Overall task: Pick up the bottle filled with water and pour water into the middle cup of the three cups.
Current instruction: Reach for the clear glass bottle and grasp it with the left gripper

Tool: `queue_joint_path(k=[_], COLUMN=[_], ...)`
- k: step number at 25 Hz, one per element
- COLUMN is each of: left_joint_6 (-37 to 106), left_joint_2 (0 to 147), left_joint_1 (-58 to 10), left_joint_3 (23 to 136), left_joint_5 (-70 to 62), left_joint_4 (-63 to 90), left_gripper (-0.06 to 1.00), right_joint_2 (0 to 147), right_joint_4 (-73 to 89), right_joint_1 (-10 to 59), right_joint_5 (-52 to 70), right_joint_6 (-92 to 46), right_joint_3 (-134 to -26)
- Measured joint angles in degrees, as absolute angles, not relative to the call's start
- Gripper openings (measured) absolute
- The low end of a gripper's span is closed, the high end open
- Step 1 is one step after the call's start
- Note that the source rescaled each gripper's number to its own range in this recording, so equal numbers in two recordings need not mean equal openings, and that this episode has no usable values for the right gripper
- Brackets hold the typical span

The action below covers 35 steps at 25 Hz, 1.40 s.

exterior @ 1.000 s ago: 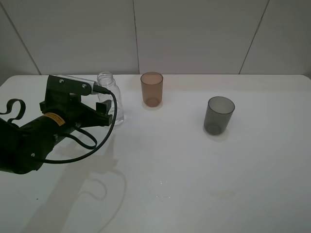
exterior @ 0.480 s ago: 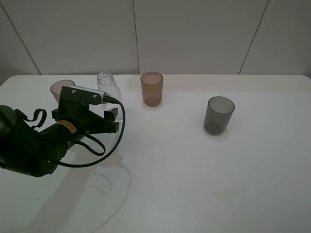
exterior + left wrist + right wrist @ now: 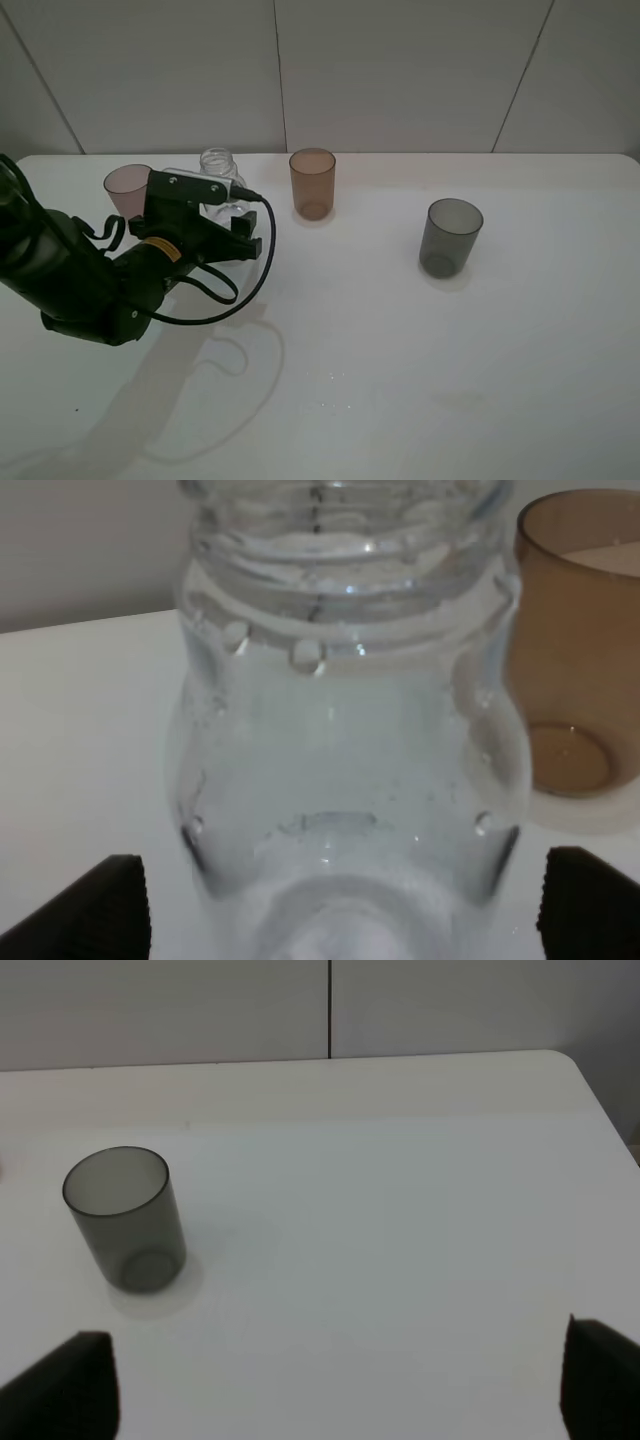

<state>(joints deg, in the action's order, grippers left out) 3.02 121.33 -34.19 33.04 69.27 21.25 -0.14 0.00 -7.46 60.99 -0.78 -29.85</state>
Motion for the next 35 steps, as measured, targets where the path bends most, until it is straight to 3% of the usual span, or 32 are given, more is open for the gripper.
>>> queue_joint_path(k=[23,24,25,26,27,35], left_joint_6=[3.0,3.0,3.0,3.0,3.0,3.0], left_joint_2=[124.9,124.9,124.9,124.9,124.9,124.9], left_joint_1=[-32.4,-32.4,-32.4,-32.4,-32.4,-32.4], left_joint_3=[39.2,39.3,39.3,39.4,39.4,39.4], left_joint_5=[69.4,69.4,69.4,69.4,69.4,69.3], left_joint_4=[19.8,19.8,19.8,20.1,20.1,20.6], left_gripper=[0.98,0.91,0.76,0.45,0.01,0.01], right_joint_2=[-0.1,-0.1,-0.1,-0.1,-0.1,-0.1], right_joint_4=[0.0,0.0,0.0,0.0,0.0,0.0], right_joint_1=[-7.5,-7.5,-7.5,-7.5,-7.5,-7.5], right_joint_5=[61.0,61.0,61.0,61.0,61.0,61.0], right_joint_6=[-0.8,-0.8,-0.8,-0.8,-0.8,-0.8], right_joint_3=[-29.8,-29.8,-29.8,-29.8,-29.8,-29.8])
